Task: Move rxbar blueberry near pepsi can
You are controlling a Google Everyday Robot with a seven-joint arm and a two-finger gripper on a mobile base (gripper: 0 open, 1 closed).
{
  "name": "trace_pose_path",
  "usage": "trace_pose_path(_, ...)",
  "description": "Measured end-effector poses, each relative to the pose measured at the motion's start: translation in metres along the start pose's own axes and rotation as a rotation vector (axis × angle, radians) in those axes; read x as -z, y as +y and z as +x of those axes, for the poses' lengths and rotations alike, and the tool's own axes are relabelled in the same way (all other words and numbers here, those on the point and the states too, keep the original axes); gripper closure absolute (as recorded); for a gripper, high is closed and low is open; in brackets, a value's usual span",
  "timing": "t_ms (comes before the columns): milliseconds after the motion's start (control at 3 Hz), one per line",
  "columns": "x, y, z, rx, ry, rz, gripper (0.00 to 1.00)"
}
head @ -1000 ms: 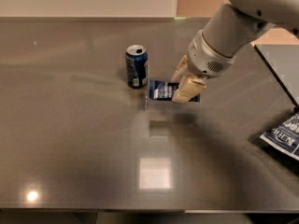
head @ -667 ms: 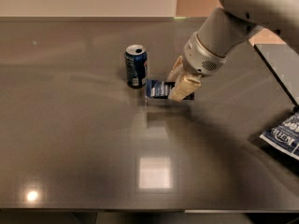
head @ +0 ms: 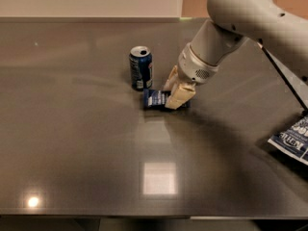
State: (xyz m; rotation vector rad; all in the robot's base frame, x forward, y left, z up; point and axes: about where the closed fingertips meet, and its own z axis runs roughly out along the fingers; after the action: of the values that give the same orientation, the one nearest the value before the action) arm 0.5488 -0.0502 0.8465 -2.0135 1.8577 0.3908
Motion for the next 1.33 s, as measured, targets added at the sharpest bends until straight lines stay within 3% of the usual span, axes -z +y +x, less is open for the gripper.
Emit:
trace_pose_path(1000, -0.0126, -0.011, -0.0029, 0.018, 0.012, 0.002, 0.13)
trace_pose_path(1333, -0.0139, -0.0108, -0.0035, 0.019, 0.012, 0.0, 0.0)
